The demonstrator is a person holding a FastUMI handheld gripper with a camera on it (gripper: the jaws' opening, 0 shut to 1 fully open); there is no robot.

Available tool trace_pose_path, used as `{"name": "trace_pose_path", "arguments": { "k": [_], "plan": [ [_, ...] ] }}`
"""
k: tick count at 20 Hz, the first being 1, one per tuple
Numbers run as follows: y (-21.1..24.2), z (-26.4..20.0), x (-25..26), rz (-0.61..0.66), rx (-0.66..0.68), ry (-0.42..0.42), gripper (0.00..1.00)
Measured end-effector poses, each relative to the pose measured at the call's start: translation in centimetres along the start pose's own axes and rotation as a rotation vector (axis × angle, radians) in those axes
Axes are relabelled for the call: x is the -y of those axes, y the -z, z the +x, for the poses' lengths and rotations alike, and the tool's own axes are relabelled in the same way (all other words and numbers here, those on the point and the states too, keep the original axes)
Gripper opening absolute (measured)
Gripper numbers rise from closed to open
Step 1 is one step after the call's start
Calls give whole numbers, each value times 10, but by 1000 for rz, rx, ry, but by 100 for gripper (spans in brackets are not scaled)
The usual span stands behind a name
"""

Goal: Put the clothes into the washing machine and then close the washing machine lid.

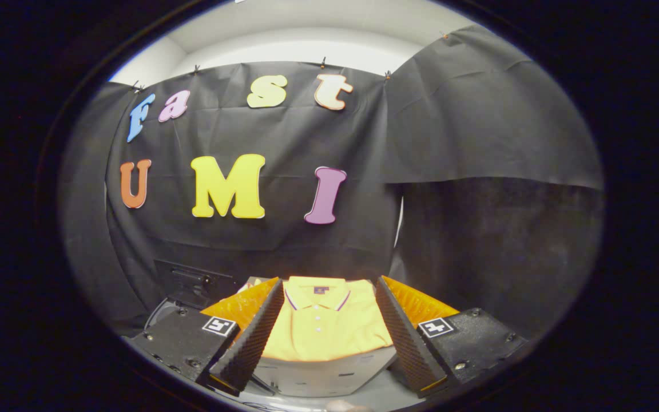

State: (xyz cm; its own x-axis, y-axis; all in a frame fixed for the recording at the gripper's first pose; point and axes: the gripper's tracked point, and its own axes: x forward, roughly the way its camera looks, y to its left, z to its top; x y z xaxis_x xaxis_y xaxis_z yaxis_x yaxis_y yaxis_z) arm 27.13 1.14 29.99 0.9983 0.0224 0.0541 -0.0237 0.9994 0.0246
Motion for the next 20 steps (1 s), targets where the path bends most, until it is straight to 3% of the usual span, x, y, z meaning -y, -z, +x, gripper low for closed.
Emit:
{"name": "trace_pose_path", "arguments": {
  "k": [10,20],
  "plan": [
    [31,133,-18,14,-174,-56,100],
    [118,192,-16,-5,-447,-35,100]
  ]
}}
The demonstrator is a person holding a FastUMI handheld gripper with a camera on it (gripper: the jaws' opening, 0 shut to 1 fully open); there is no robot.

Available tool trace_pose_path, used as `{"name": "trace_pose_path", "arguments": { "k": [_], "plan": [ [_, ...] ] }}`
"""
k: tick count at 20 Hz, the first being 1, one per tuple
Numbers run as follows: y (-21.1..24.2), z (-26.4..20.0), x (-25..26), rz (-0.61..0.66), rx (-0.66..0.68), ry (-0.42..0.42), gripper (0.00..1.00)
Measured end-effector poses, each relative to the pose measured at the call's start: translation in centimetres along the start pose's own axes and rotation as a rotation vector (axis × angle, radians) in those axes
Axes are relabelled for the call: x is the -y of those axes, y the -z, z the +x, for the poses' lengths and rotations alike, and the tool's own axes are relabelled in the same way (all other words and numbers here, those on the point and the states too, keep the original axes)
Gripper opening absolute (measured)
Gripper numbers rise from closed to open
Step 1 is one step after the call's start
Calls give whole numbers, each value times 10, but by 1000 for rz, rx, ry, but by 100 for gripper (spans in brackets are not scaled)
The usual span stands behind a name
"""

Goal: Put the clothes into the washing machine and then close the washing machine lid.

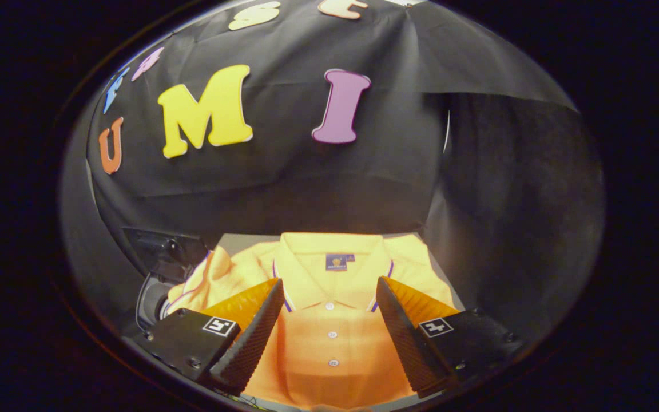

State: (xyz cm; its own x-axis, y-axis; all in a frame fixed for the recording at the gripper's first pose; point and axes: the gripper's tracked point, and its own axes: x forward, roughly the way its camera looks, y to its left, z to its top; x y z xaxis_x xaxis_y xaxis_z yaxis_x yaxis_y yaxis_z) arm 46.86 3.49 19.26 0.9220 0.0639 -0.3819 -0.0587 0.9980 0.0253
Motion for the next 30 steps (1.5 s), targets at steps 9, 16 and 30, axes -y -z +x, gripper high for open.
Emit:
{"name": "trace_pose_path", "arguments": {
  "k": [9,16,30],
  "plan": [
    [42,24,10,-8,-179,6,94],
    [42,24,5,-8,-188,-31,72],
    [28,-8,-12,134,-4,-130,6]
  ]
}}
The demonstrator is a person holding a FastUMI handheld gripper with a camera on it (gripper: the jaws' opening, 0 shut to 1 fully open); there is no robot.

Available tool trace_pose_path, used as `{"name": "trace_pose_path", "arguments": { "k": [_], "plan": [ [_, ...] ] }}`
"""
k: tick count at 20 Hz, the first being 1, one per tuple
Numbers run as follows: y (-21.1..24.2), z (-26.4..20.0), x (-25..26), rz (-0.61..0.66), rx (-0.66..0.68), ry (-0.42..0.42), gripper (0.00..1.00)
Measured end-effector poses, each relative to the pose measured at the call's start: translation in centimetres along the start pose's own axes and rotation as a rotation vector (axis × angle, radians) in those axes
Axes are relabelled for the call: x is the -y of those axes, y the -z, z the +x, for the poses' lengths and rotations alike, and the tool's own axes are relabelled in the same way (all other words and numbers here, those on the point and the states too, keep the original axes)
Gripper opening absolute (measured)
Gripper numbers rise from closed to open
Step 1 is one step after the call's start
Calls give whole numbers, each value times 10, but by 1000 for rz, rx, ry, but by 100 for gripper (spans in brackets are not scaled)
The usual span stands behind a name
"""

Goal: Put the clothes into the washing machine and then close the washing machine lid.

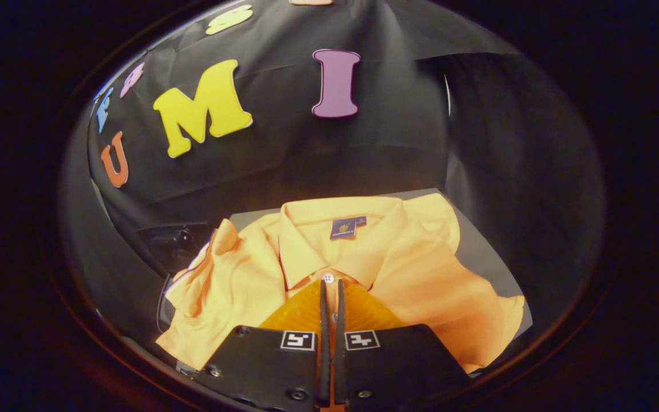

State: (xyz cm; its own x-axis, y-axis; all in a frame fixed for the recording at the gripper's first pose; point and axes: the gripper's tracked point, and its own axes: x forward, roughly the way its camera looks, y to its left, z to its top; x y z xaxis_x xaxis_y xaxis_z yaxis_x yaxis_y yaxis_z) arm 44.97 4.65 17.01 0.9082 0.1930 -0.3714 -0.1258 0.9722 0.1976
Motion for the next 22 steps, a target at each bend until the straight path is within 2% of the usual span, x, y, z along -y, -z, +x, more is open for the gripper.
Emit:
{"name": "trace_pose_path", "arguments": {
  "k": [9,22],
  "plan": [
    [-52,-64,-50,40,158,-74,6],
    [-136,-132,-217,-30,360,-270,6]
  ]
}}
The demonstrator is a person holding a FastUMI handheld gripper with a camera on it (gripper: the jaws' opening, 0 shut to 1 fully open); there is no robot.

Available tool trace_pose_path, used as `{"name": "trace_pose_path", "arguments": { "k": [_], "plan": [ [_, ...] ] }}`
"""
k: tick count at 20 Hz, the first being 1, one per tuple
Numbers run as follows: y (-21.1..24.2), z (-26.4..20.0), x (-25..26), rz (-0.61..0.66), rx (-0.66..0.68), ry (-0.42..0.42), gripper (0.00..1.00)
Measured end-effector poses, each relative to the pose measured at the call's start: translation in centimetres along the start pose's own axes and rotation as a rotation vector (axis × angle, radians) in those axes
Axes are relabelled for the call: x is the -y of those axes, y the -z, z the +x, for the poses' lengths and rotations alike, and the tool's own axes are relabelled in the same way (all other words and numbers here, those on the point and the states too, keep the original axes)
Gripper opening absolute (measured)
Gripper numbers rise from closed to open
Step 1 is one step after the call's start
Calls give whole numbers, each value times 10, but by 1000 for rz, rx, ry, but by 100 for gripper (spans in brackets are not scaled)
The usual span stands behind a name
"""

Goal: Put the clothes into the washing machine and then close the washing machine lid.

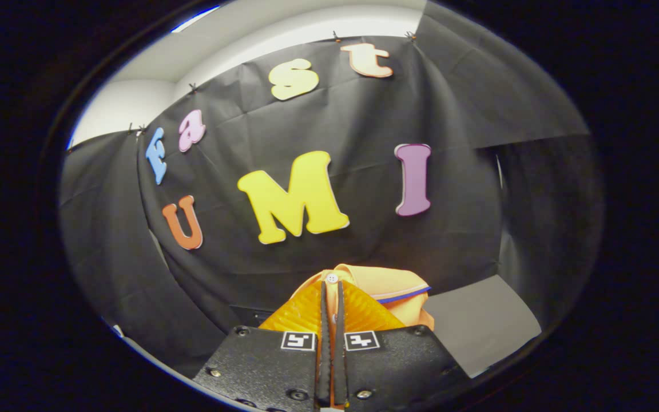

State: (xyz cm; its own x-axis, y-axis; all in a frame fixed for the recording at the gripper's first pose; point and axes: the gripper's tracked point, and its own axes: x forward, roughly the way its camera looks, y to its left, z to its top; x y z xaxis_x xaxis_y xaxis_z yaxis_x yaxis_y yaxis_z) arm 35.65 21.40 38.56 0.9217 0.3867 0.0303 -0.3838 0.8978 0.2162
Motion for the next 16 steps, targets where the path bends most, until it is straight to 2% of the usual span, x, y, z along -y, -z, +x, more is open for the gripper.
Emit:
{"name": "trace_pose_path", "arguments": {
  "k": [8,16],
  "plan": [
    [-21,10,-100,9,32,-112,6],
    [18,40,-183,-13,-38,-172,5]
  ]
}}
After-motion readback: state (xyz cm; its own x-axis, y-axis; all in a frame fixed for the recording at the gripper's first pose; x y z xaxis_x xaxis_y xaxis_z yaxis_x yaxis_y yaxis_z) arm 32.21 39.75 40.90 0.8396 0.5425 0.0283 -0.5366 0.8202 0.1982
